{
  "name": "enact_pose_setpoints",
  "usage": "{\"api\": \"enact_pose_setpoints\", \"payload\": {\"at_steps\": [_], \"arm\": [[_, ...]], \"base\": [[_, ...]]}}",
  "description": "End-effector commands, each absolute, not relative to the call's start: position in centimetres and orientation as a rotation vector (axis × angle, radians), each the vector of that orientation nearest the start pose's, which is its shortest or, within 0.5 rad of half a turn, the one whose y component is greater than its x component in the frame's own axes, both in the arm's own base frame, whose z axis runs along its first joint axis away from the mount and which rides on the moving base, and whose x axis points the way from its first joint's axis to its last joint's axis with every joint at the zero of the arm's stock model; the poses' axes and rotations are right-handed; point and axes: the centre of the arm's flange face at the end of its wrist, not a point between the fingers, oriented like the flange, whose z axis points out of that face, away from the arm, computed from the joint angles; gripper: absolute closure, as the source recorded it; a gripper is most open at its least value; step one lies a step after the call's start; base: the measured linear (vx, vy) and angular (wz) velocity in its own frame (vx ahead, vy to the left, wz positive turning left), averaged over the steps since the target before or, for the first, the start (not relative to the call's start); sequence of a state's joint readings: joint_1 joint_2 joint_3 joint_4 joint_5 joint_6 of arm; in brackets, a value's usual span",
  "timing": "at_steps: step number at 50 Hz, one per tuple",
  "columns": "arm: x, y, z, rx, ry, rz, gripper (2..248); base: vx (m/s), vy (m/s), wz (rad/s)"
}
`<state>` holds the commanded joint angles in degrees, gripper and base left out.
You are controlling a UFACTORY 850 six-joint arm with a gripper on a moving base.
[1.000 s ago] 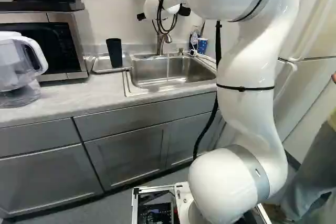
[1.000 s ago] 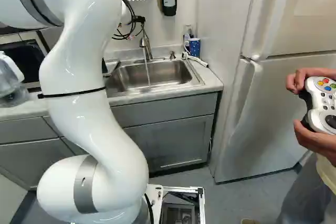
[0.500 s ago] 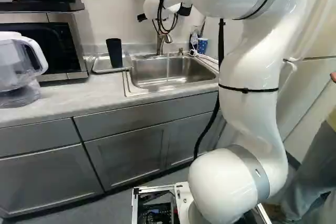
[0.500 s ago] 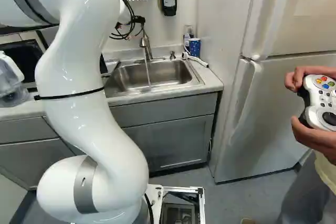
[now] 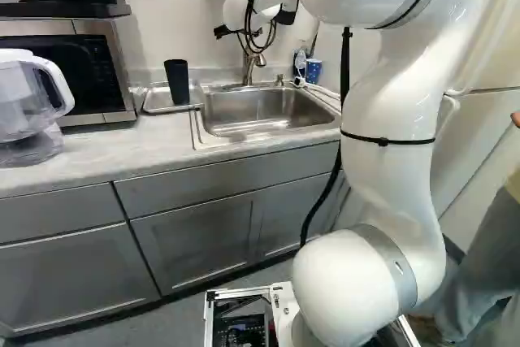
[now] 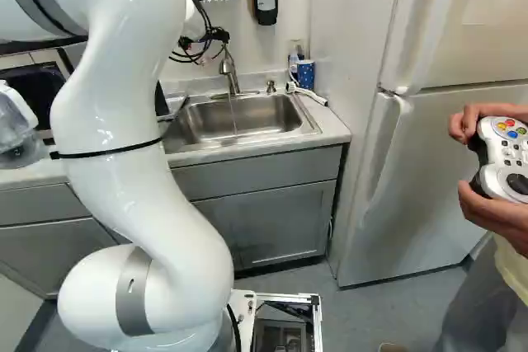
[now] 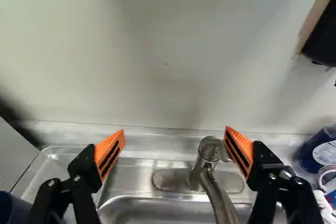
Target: Rinse the cup and place it in the tray
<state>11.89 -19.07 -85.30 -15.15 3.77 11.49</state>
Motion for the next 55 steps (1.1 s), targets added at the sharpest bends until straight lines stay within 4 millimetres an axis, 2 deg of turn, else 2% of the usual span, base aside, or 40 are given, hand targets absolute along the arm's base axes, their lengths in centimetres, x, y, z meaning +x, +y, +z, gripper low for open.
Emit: {"api": "enact_pose_setpoints", "payload": {"at_steps": [19,30,37,55], "arm": [[64.4,13.7,66.6,-2.493,-0.352,-1.72,3],[64.2,14.1,67.2,-2.419,-0.361,-1.787,3],[63.4,14.6,67.7,-2.366,-0.374,-1.824,3],[60.3,15.1,67.9,-2.363,-0.395,-1.806,3]], "base": [[0.0,0.0,0.0],[0.0,0.0,0.0],[0.0,0.0,0.0],[0.0,0.0,0.0]]}}
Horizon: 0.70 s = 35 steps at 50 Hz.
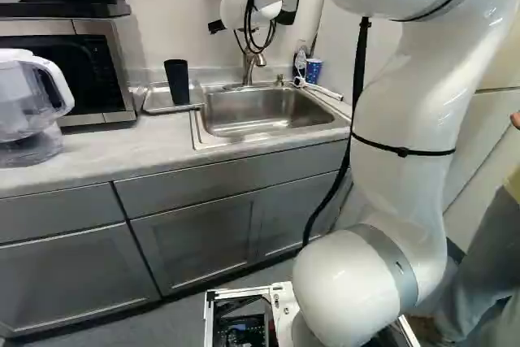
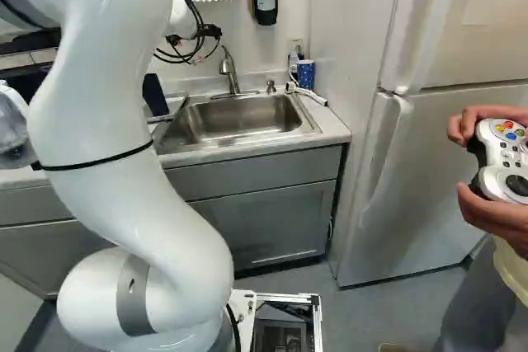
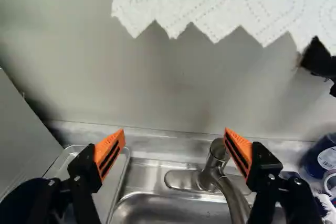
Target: Rinse the cup and place it in the tray
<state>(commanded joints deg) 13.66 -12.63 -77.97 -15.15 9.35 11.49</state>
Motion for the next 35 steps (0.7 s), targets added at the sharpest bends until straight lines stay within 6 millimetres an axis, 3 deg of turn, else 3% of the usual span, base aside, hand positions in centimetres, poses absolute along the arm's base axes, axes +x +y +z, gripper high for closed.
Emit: {"api": "enact_pose_setpoints", "payload": {"at_steps": [35], "arm": [[53.6,14.3,67.1,-2.498,-0.379,-1.641,3]], "base": [[0.0,0.0,0.0]]}}
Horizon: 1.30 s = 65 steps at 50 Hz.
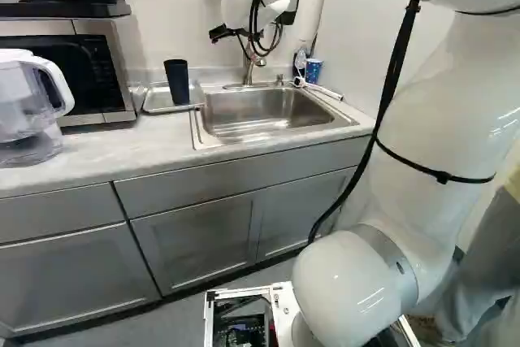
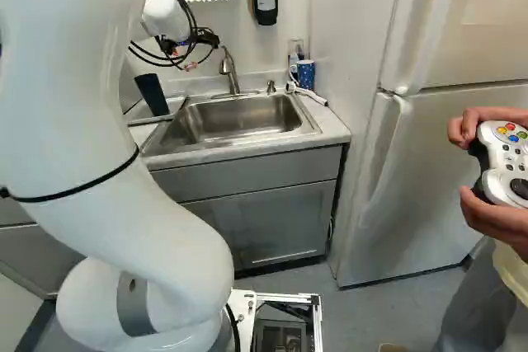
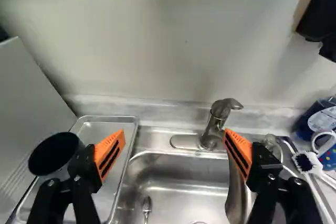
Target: Rinse the cup and place it in the tray
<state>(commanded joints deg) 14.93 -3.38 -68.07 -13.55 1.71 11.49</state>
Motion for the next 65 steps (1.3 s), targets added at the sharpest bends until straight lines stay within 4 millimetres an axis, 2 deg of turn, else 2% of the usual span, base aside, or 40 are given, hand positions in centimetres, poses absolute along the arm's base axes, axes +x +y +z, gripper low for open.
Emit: {"api": "enact_pose_setpoints", "payload": {"at_steps": [17,29,65], "arm": [[50.2,14.5,66.4,-2.566,-0.367,-1.532,3],[47.5,13.9,65.9,-2.616,-0.347,-1.458,3],[43.3,8.1,64.4,-2.797,-0.134,-1.245,3]], "base": [[0.0,0.0,0.0],[0.0,0.0,0.0],[0.0,0.0,0.0]]}}
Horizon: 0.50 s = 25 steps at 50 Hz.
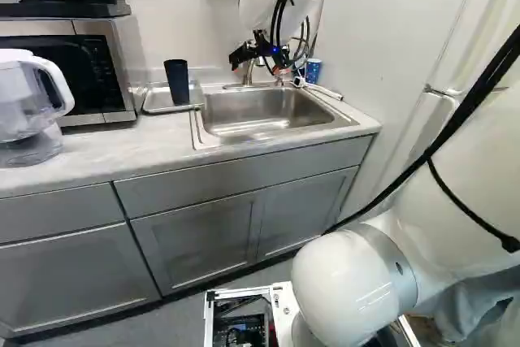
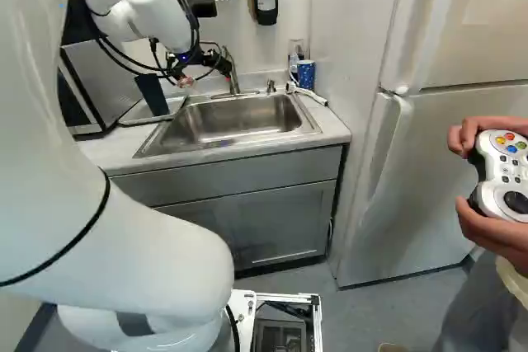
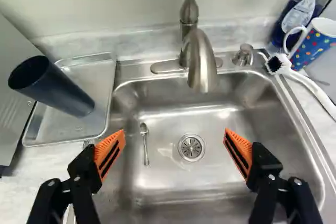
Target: Rinse the cup and place it in the tray
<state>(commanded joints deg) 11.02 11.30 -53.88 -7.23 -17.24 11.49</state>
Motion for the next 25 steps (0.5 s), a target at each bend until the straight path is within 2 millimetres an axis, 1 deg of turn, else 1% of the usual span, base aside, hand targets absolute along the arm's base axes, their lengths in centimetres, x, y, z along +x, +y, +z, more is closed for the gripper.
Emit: {"api": "enact_pose_setpoints", "payload": {"at_steps": [9,25], "arm": [[43.0,6.8,64.2,-2.823,-0.082,-1.218,3],[43.0,6.8,64.2,-2.823,-0.082,-1.218,3]], "base": [[0.0,0.0,0.0],[0.0,0.0,0.0]]}}
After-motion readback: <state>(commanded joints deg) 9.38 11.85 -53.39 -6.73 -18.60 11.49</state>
